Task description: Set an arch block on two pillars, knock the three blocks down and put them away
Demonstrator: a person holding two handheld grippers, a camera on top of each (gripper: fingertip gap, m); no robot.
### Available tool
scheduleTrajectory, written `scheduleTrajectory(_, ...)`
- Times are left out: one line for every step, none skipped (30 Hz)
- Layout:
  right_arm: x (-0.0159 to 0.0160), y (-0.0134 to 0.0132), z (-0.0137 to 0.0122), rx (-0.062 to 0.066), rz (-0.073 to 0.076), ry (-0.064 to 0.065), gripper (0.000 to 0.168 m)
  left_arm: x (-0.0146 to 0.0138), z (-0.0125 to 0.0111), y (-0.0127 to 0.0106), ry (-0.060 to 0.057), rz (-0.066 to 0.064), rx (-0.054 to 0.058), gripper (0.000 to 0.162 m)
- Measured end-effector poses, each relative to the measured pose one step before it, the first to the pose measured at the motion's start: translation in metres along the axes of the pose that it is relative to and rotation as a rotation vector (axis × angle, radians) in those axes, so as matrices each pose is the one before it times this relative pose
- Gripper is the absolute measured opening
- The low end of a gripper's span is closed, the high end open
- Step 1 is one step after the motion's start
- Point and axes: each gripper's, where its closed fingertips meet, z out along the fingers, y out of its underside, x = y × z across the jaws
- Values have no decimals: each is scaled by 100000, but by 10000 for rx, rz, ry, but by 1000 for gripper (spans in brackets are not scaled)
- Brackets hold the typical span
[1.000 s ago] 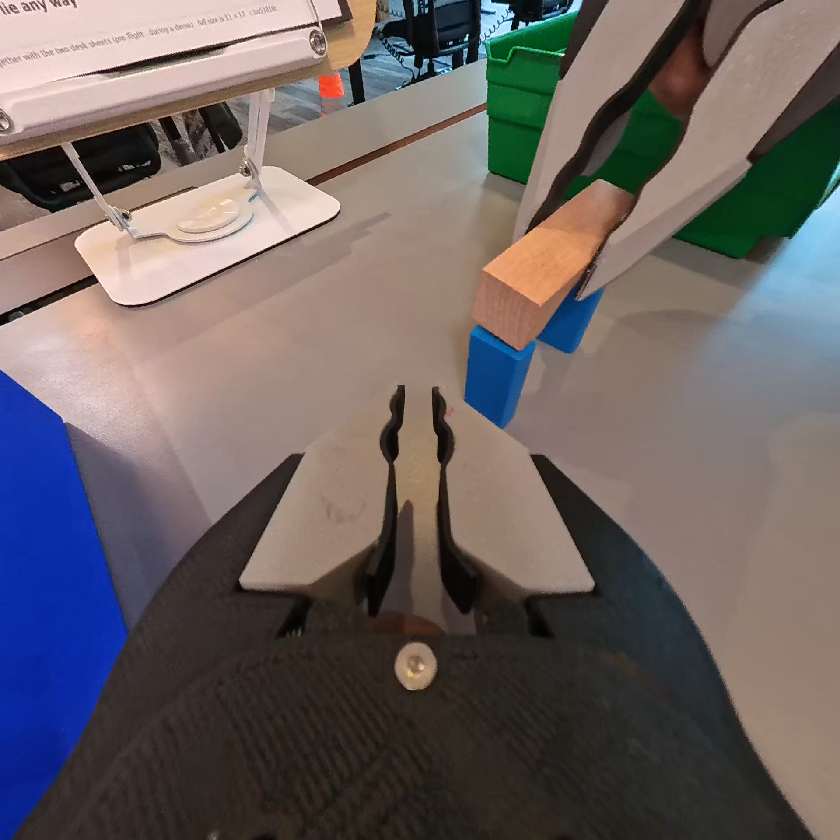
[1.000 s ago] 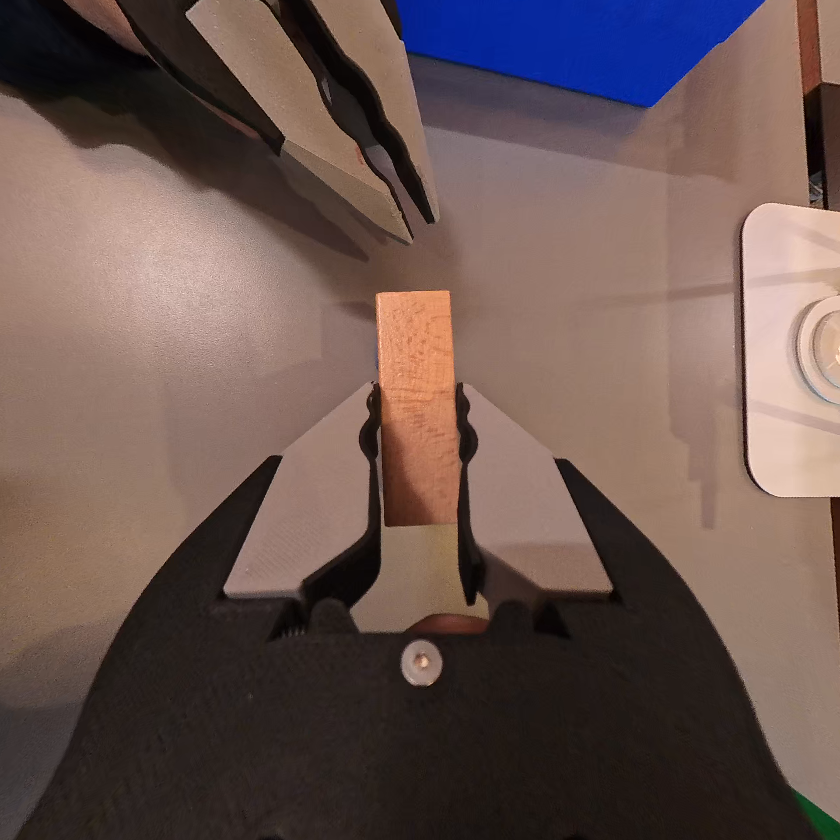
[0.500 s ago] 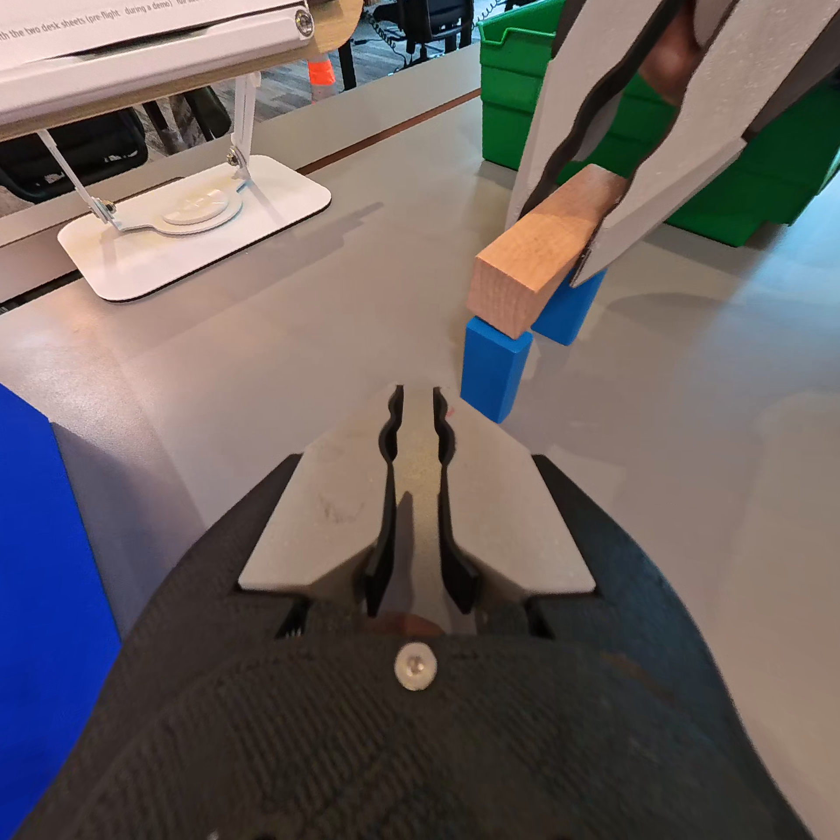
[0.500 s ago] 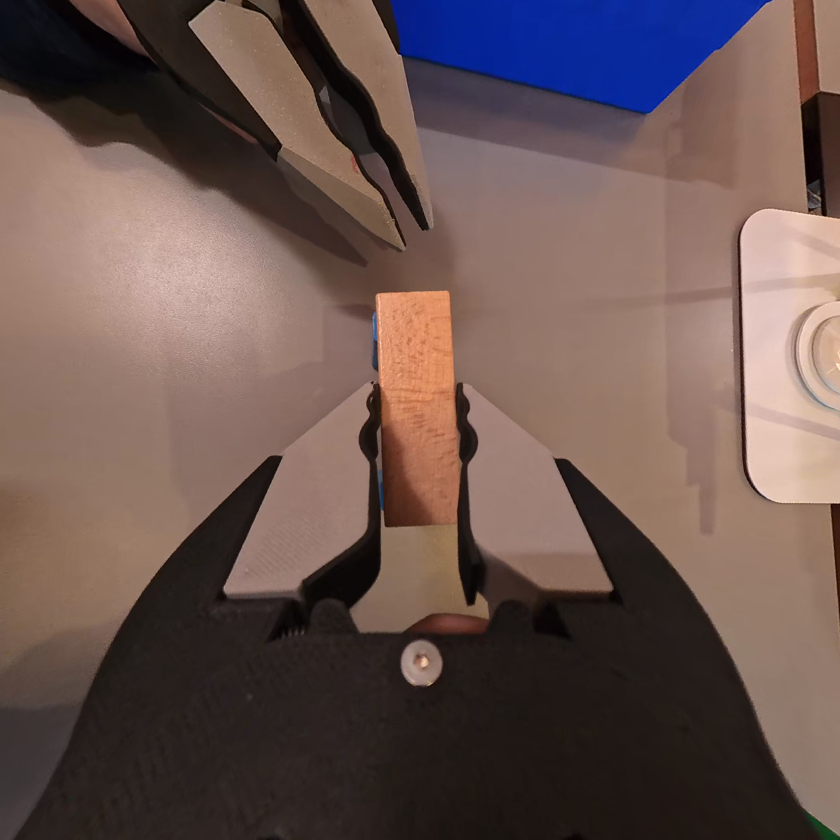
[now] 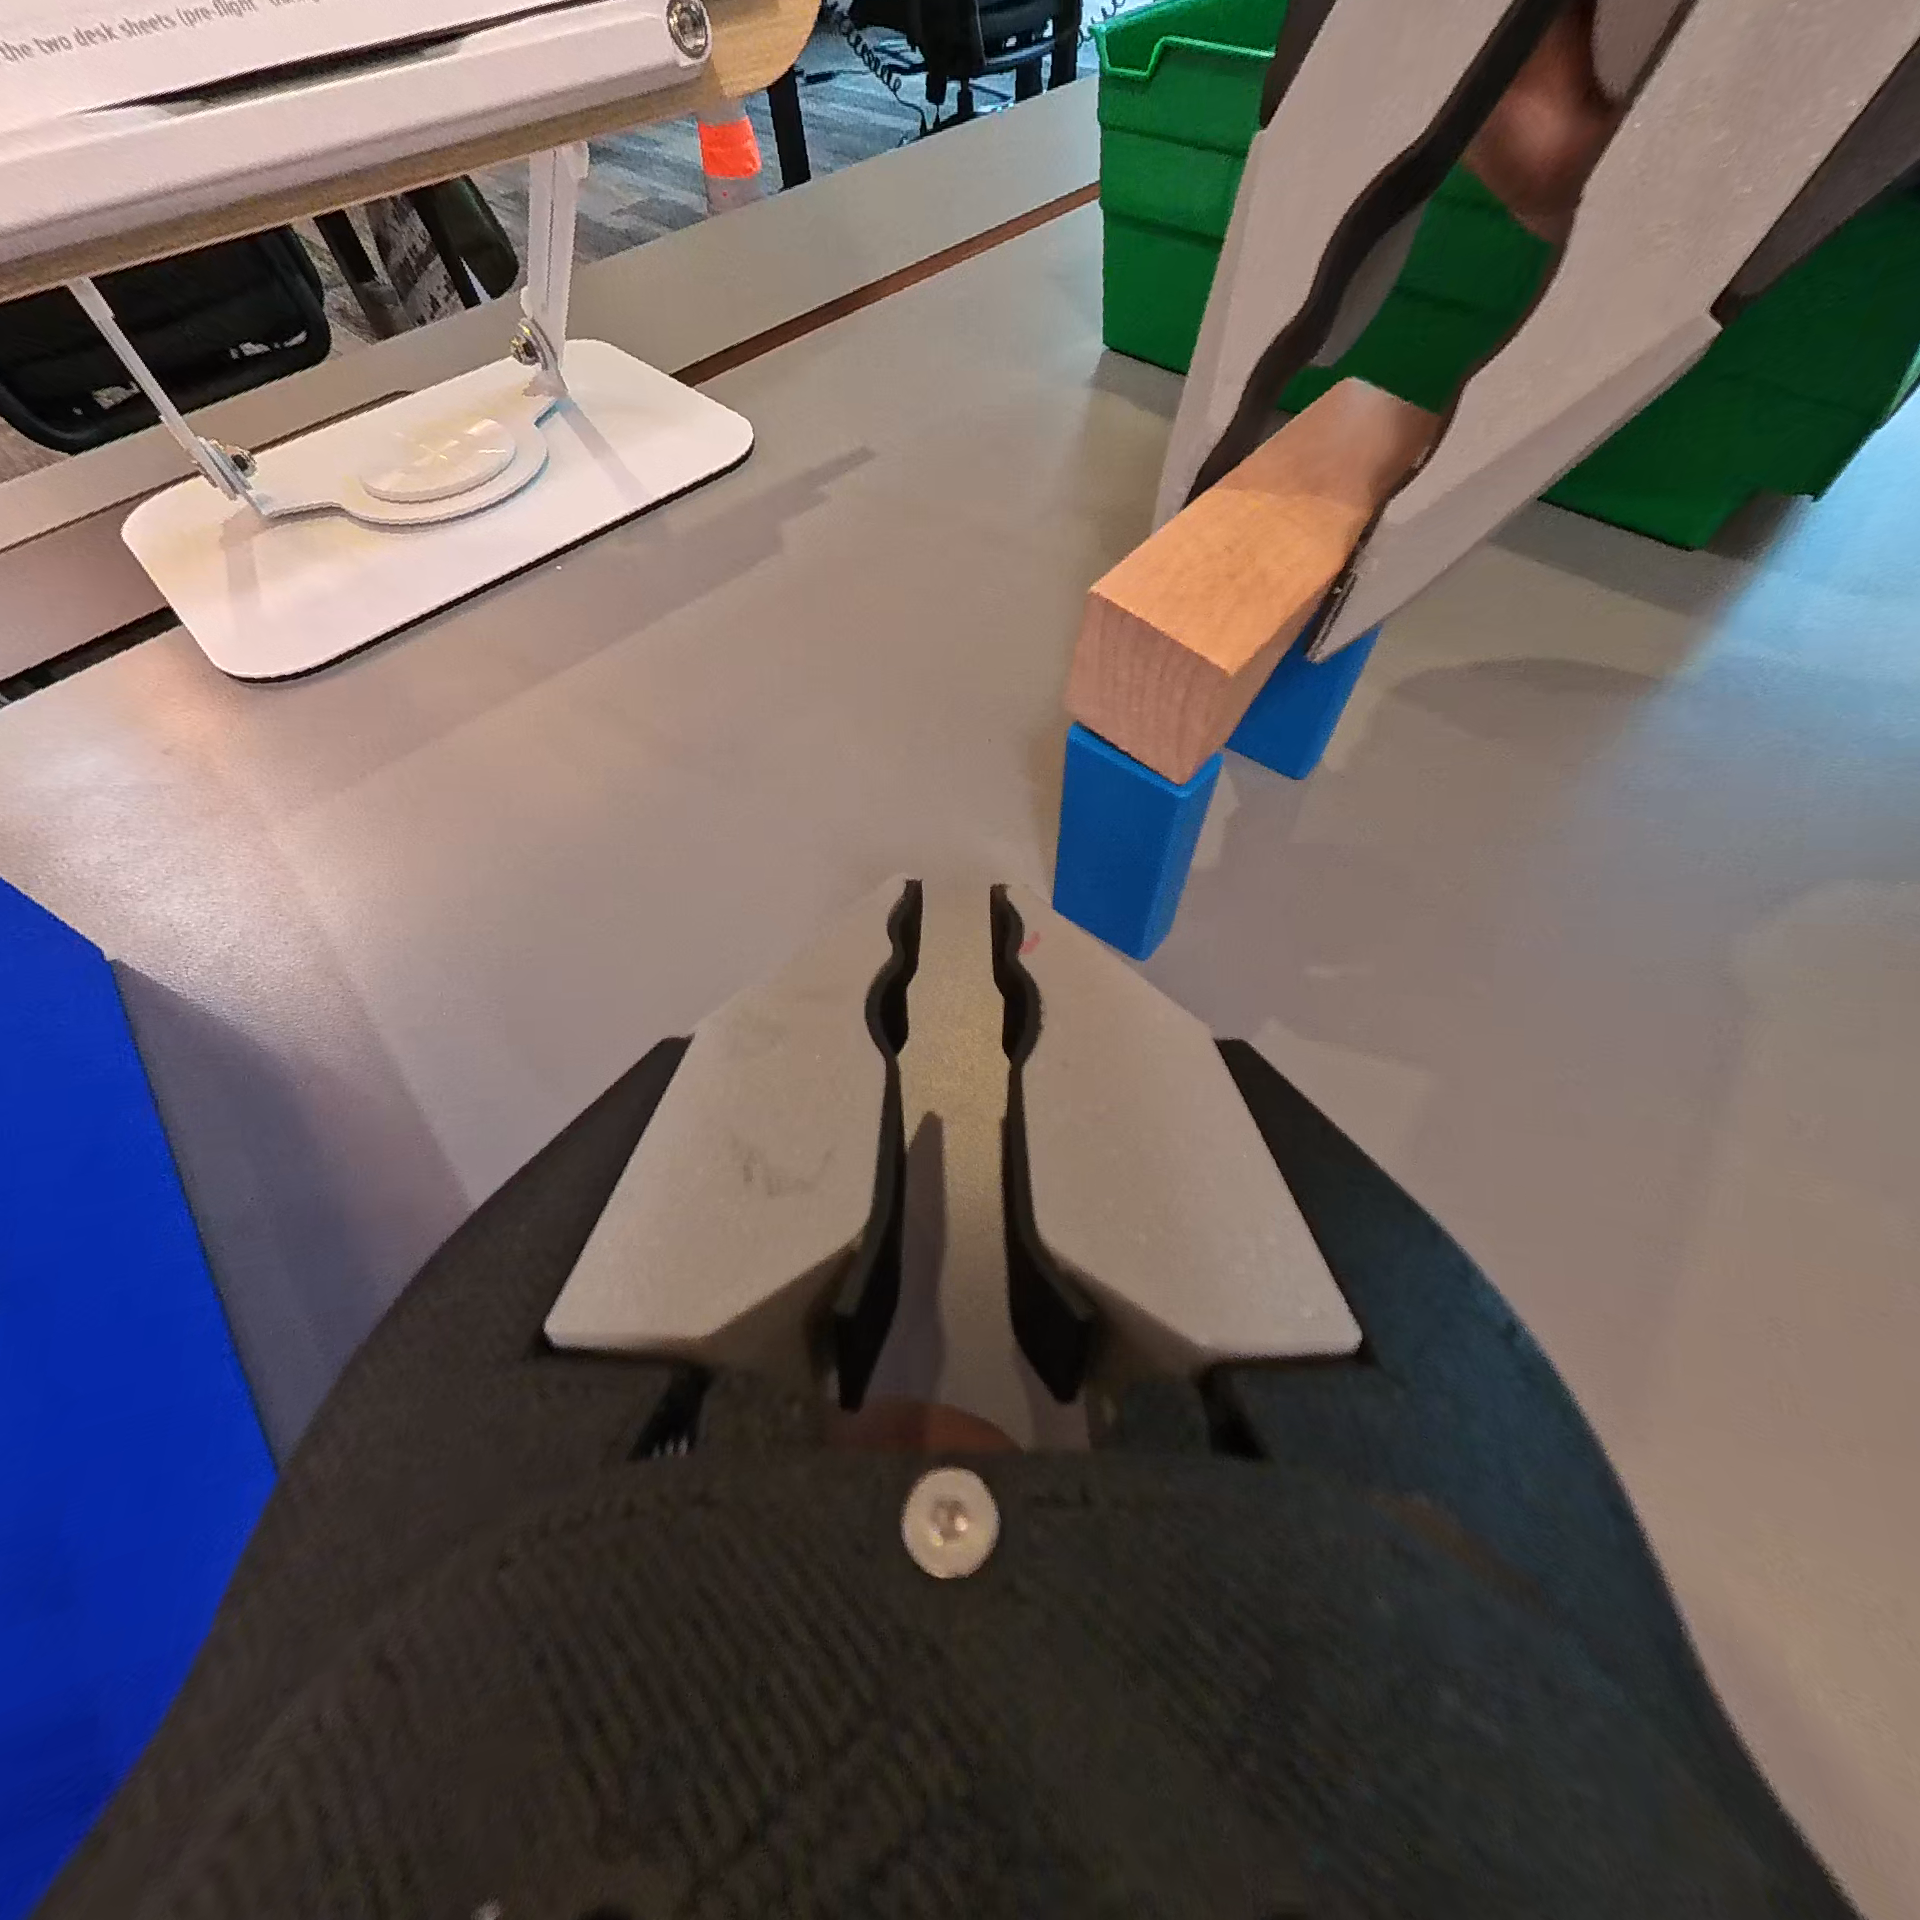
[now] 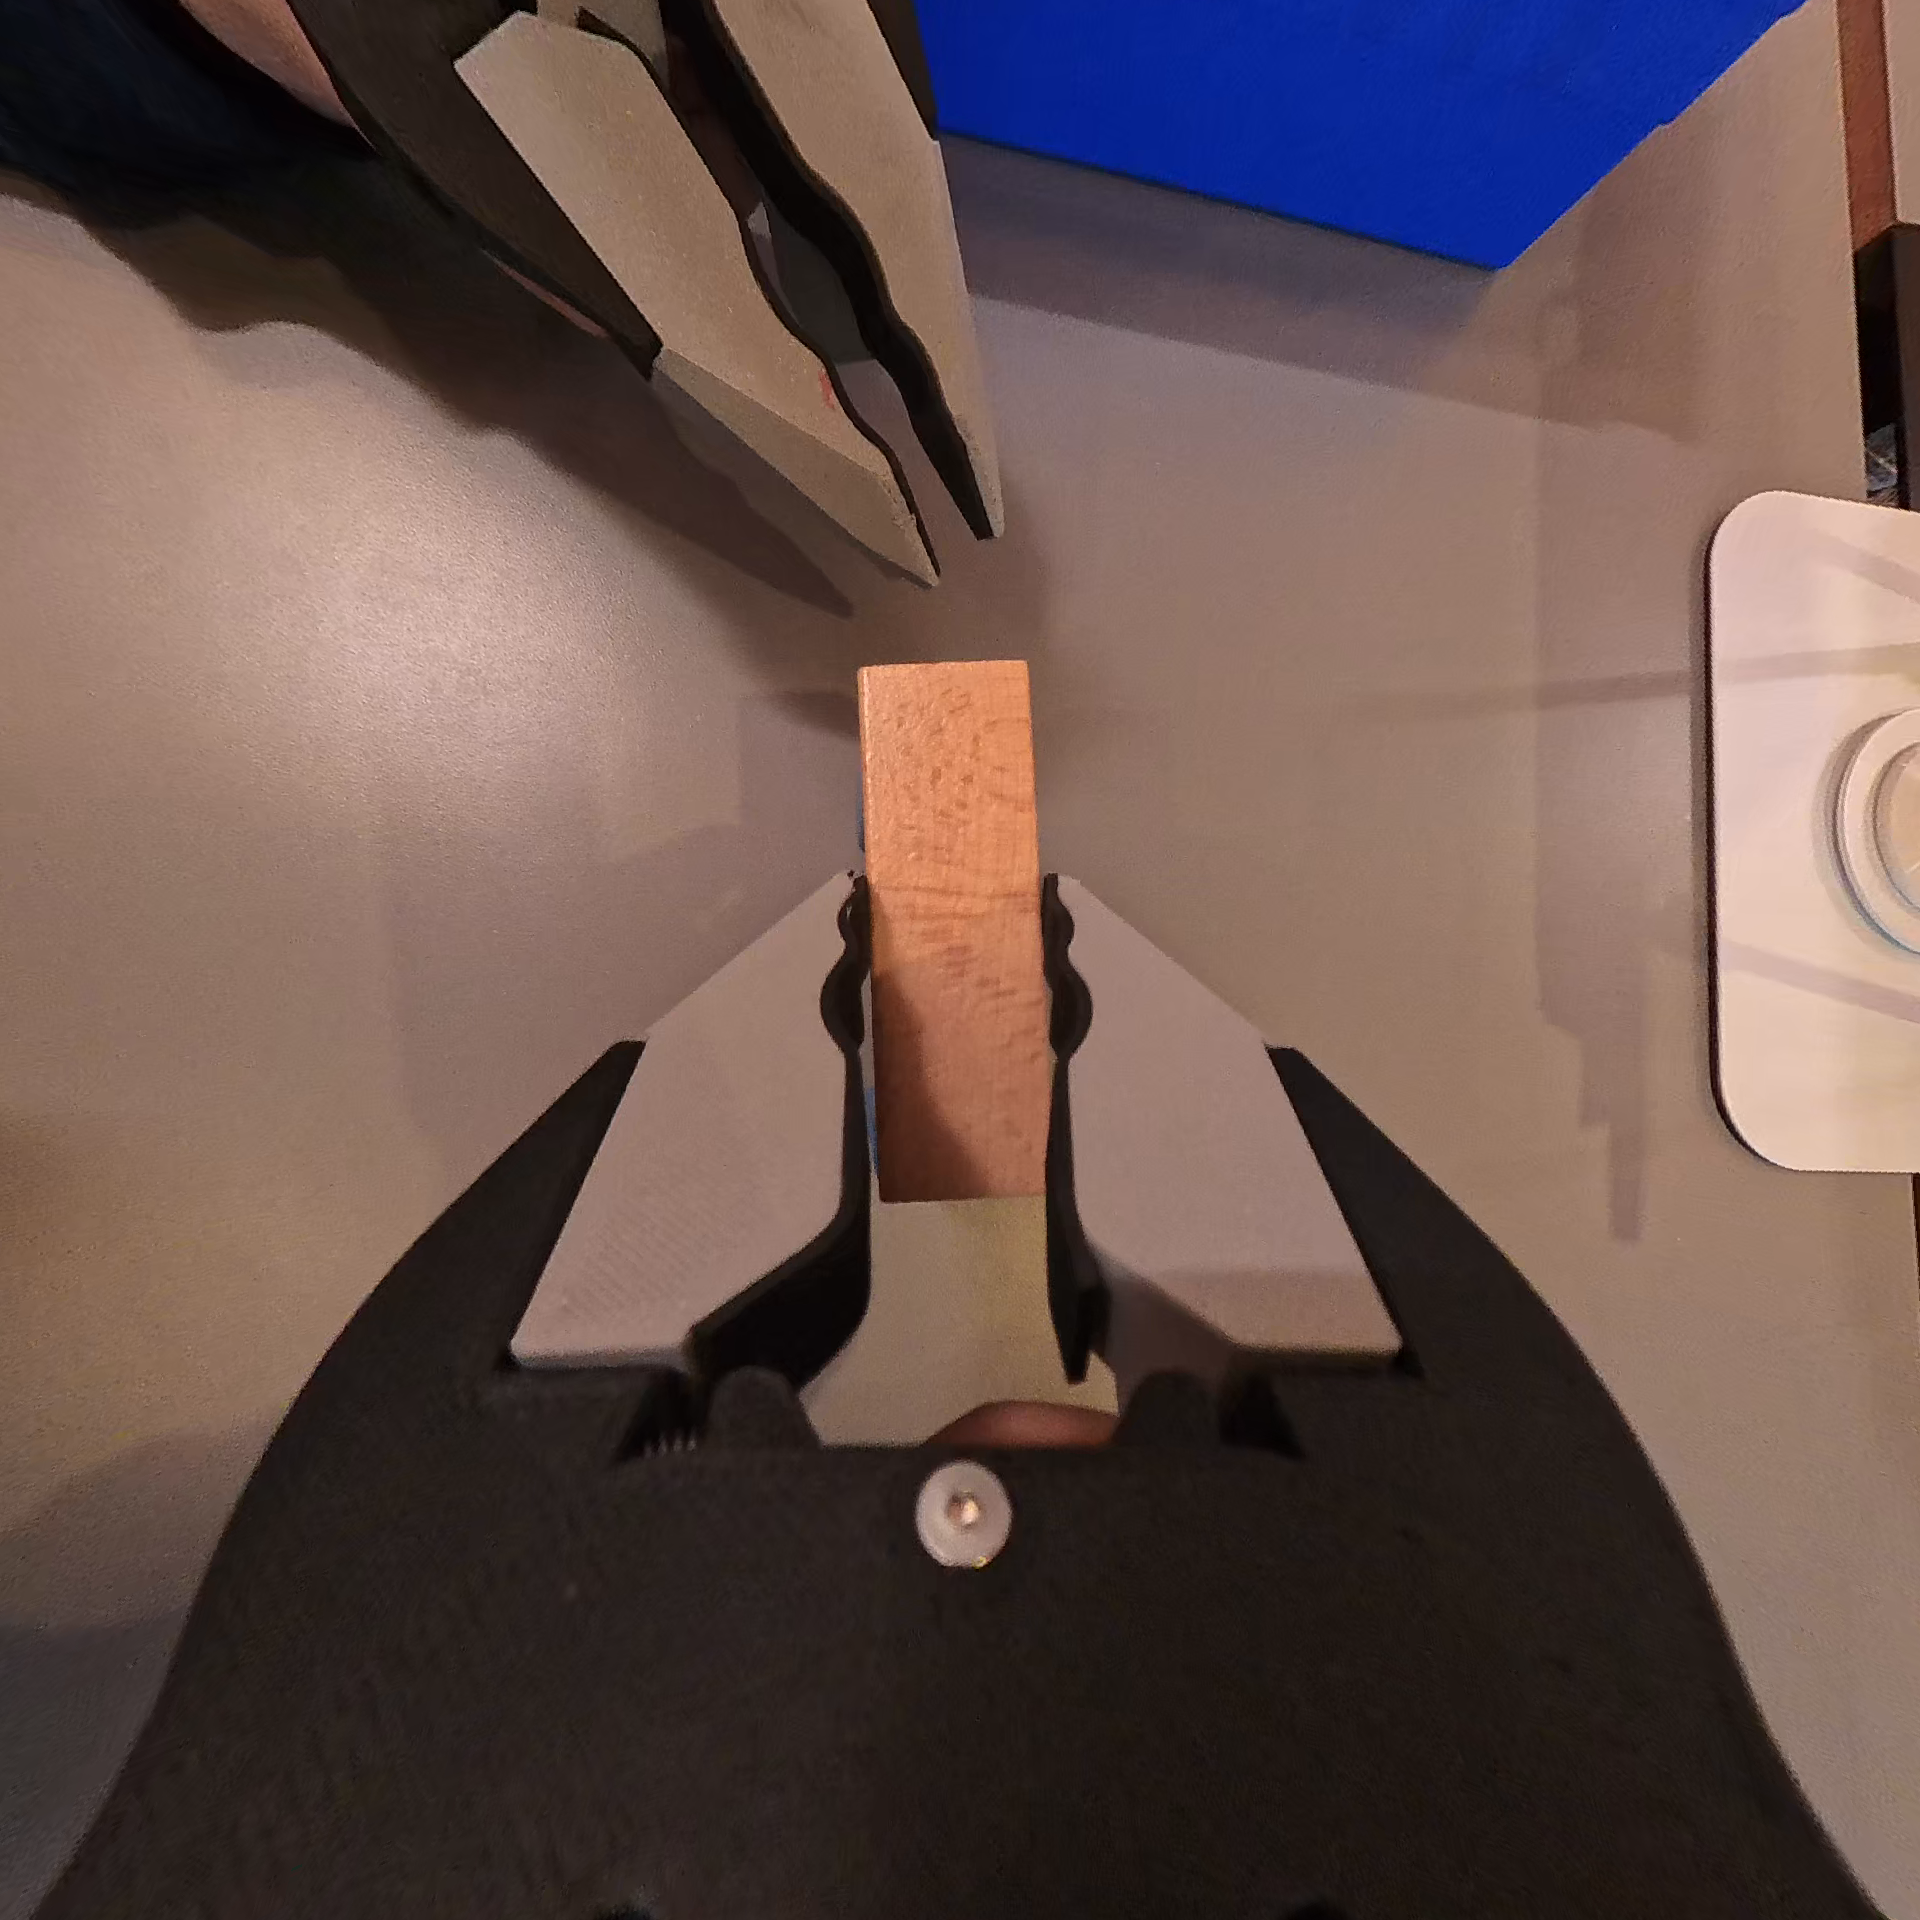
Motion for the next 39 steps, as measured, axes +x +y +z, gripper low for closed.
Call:
scheduleTrajectory(64, 33, -4, 1, 0, 11, 30, 17, 16, 11, 9, 2, -7, 11)
scheduleTrajectory(53, 29, -11, 3, 16, 1, 30, 17, 11, 18, 4, 7, -12, 11)
scheduleTrajectory(13, 22, -11, 15, 15, -25, 30, 13, 11, 17, 4, 11, -11, 11)
scheduleTrajectory(4, 7, -4, 17, 5, -24, 30, 11, 12, 14, 2, 11, -9, 11)
scheduleTrajectory(9, -1, 2, 13, 4, -14, 30, 6, 10, 24, -1, 7, -6, 11)
scheduleTrajectory(-5, -1, -2, 11, 0, -10, 30, -4, 9, 17, 1, -1, -9, 11)
scheduleTrajectory(-13, -15, 8, 11, -6, -12, 30, -9, 0, 10, 4, -7, -8, 11)
scheduleTrajectory(-1, -5, 12, 13, -13, -9, 30, 2, 17, 18, 3, -5, -4, 11)
scheduleTrajectory(4, -11, 4, 13, -8, -5, 30, -2, 8, 19, 2, -3, -10, 11)
scheduleTrajectory(12, -6, 2, 18, 4, -6, 30, -4, 18, 34, 5, -3, -18, 11)
scheduleTrajectory(23, -17, 10, 24, 12, 0, 30, 15, 16, 29, 7, 2, -14, 11)
scheduleTrajectory(64, -30, 12, 41, 8, 31, 30, 16, 4, 13, 1, 10, -5, 11)
scheduleTrajectory(39, -23, 27, 35, -14, 32, 30, -10, 9, 12, -5, 9, -5, 11)
scheduleTrajectory(52, 22, 38, 10, -12, 49, 31, 4, 3, 6, 1, 0, -8, 11)
scheduleTrajectory(1, 44, 39, 2, 3, 12, 31, 8, 4, 14, 10, -5, -4, 11)
scheduleTrajectory(-25, 30, 21, 11, 10, -2, 31, 0, -5, 2, 6, -6, 1, 11)
scheduleTrajectory(5, 23, 17, 13, 13, 4, 31, -9, 0, -14, -2, -5, 3, 11)
scheduleTrajectory(8, 29, 5, 7, 19, -2, 31, -10, -5, 2, 0, -2, 1, 11)
scheduleTrajectory(-5, 2, -21, 22, 14, -8, 31, 9, 7, 0, 6, 1, -3, 11)
scheduleTrajectory(50, -55, -46, 41, 11, 25, 32, -5, 1, 15, -3, 3, -4, 11)
scheduleTrajectory(68, -94, -84, 49, 11, 39, 33, -7, -2, 3, -5, 1, -2, 11)
scheduleTrajectory(61, -134, -147, 61, 19, 36, 34, -7, 14, 11, 5, -3, -6, 11)
scheduleTrajectory(119, -222, -208, 91, 23, 78, 35, 3, 8, 19, 4, -6, -11, 11)
scheduleTrajectory(116, -289, -296, 123, 16, 104, 37, -29, 17, 28, -6, -6, -12, 11)
scheduleTrajectory(139, -381, -386, 165, 15, 148, 37, -36, 24, 44, -14, -9, -20, 11)
scheduleTrajectory(179, -497, -486, 216, 26, 226, 38, -57, 31, 70, -24, -21, -36, 11)
scheduleTrajectory(208, -608, -607, 288, 41, 312, 38, -68, 39, 109, -26, -32, -56, 11)
scheduleTrajectory(109, -765, -697, 394, 56, 330, 38, -74, 50, 109, -24, -44, -60, 11)
scheduleTrajectory(-23, -842, -768, 470, 114, 339, 38, -111, 30, 75, -51, -55, -41, 11)
scheduleTrajectory(-276, -911, -759, 572, 179, 284, 37, -206, 15, 74, -92, -72, -30, 11)
scheduleTrajectory(-632, -885, -674, 644, 268, 162, 36, -247, 19, 82, -98, -113, -38, 12)
scheduleTrajectory(-1044, -646, -471, 611, 335, -4, 35, -278, -2, 49, -97, -164, -27, 12)
scheduleTrajectory(-1253, -157, -205, 437, 344, -77, 35, -315, -8, 30, -102, -195, -9, 13)
scheduleTrajectory(-1256, 563, 23, 100, 219, -57, 37, -260, -3, 39, -61, -191, -14, 15)
scheduleTrajectory(-970, 1084, 171, -130, 78, 98, 38, -142, 28, 87, 2, -165, -48, 17)
scheduleTrajectory(-623, 1307, 219, -170, -10, 250, 38, -97, 53, 165, 15, -133, -96, 19)
scheduleTrajectory(-364, 1518, 168, -265, -31, 294, 38, -137, 64, 181, -25, -110, -119, 22)
scheduleTrajectory(93, 1510, 114, -247, 127, 446, 37, -168, 73, 164, -58, -98, -109, 24)
scheduleTrajectory(421, 1381, 41, -179, 326, 509, 37, -158, 48, 109, -63, -86, -75, 25)
